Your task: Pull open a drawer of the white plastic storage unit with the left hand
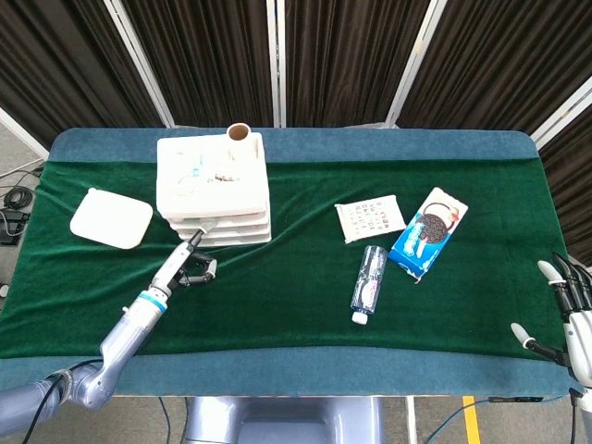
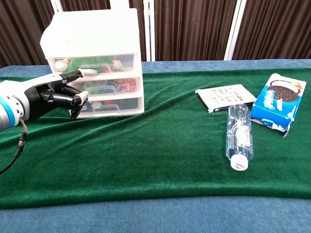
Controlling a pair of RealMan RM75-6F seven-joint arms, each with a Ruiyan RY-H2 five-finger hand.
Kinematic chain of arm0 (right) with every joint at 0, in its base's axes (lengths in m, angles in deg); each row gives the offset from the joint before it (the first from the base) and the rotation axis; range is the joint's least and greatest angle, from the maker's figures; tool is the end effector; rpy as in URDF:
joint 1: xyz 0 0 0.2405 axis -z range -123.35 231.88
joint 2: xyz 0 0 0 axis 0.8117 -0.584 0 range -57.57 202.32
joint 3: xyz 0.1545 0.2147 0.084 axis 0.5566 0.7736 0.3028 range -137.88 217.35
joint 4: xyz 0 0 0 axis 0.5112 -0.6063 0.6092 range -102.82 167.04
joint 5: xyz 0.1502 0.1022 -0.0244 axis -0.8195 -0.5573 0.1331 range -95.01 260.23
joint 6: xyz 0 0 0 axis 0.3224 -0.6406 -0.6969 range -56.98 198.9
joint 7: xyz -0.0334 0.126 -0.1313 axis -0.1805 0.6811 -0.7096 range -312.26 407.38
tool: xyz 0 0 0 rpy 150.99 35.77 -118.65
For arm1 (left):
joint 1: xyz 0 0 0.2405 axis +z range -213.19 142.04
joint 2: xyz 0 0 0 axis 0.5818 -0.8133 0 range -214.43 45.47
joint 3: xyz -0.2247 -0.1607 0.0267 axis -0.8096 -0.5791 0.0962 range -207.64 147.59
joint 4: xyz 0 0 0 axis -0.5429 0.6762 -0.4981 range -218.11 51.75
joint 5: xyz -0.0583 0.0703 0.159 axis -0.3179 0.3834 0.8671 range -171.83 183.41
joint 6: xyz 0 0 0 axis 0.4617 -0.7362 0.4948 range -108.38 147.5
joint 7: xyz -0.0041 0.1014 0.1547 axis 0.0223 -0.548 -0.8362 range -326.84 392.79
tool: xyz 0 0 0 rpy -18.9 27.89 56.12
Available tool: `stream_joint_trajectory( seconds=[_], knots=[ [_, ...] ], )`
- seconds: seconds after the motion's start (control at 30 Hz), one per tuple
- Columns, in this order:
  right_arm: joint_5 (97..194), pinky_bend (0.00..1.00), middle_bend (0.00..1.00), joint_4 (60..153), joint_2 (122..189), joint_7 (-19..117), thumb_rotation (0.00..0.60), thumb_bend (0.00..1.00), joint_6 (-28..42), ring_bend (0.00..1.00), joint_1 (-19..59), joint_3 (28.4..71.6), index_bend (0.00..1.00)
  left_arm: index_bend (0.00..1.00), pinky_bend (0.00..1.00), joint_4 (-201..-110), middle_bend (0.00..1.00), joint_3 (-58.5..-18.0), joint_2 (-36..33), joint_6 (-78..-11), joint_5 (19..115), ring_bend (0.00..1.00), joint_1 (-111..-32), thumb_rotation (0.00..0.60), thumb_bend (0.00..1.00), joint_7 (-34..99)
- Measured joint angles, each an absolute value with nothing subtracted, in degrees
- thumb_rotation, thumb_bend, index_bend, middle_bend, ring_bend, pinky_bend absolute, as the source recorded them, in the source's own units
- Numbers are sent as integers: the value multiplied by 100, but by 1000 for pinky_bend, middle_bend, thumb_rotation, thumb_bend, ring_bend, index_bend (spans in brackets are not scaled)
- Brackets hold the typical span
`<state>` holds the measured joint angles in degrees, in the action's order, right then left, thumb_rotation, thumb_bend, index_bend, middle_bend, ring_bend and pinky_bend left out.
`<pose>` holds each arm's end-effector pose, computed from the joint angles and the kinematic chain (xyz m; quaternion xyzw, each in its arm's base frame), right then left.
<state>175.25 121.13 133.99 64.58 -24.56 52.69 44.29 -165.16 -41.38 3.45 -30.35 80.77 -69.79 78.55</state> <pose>-0.3051 -0.2050 0.2374 0.5453 -0.3706 0.5127 0.5499 -0.1941 0.3642 -0.0082 -0.4645 -0.7108 -0.5004 0.1690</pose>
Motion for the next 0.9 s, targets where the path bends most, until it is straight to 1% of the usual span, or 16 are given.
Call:
stream_joint_trajectory(
  seconds=[0.1, 0.9],
  knots=[
    [17520, 0, 0, 12110, 13396, 6472, 600, 92, -2452, 0, 5268, 4429, 84, 0, 672, -16465, 806, -4134, 391, -2949, 8092, 714, -7040, 600, 641, 7855],
    [17500, 0, 0, 12102, 13385, 6511, 600, 92, -2447, 0, 5266, 4440, 84, 0, 672, -16574, 806, -4266, 502, -2907, 7971, 714, -7169, 600, 641, 7717]
  ],
)
